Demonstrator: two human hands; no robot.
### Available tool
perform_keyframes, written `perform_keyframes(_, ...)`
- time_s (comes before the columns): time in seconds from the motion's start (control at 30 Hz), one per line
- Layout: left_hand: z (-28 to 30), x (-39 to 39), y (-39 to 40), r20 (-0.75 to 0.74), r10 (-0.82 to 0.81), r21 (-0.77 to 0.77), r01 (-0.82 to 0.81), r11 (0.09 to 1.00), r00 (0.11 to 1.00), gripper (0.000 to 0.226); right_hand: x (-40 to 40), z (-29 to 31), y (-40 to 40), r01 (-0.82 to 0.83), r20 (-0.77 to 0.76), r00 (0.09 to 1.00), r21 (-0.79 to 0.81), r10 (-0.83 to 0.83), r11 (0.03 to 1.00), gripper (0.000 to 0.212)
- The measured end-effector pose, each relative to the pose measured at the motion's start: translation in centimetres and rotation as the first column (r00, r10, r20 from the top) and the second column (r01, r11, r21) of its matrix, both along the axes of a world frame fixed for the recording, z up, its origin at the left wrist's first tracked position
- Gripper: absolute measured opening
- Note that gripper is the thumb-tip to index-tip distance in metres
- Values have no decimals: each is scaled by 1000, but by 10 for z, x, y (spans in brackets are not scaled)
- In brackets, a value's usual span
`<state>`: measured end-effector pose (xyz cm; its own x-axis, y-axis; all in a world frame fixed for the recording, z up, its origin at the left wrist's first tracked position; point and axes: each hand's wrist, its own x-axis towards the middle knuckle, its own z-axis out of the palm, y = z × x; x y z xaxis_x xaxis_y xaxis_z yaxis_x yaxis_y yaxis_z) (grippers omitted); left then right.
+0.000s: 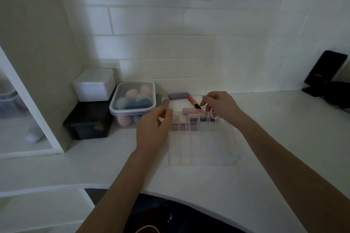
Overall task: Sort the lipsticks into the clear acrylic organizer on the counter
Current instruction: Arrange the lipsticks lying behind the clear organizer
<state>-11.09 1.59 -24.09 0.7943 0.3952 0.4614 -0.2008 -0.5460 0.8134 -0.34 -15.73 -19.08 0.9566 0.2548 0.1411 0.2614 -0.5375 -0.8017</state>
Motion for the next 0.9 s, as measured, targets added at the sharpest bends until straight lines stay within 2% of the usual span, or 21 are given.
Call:
perform_keyframes(0.1,-1,0,-1,-46,-39,20,40,999,998,32,2,-1,-1,-18,4,1000,58,18,998,28)
perform_keyframes(0.17,0,-1,-1,-50,-13,56,16,998,999,30,7,3,1,-73,33,997,19,72,997,23)
perform_keyframes(0.27,1,0,-1,-24,57,106,-54,993,998,26,37,15,15,-110,162,977,-175,139,978,14)
perform_keyframes(0.33,1,0,0,-17,98,113,-95,989,995,24,61,18,31,-145,217,951,-322,222,936,16)
perform_keyframes(0.47,1,1,1,10,114,117,-114,987,993,26,91,8,66,-233,137,912,-603,387,763,28)
perform_keyframes(0.53,1,1,2,26,115,107,-117,987,993,28,95,5,78,-255,85,905,-677,417,691,36)
perform_keyframes(0.6,1,2,3,23,130,93,-132,987,991,30,97,2,84,-274,68,901,-677,428,684,45)
perform_keyframes(0.77,0,3,6,11,152,79,-152,985,988,28,96,-6,84,-240,110,901,-680,420,693,34)
perform_keyframes(0.9,-1,0,6,12,146,70,-147,987,989,28,87,1,80,-295,101,891,-612,442,734,39)
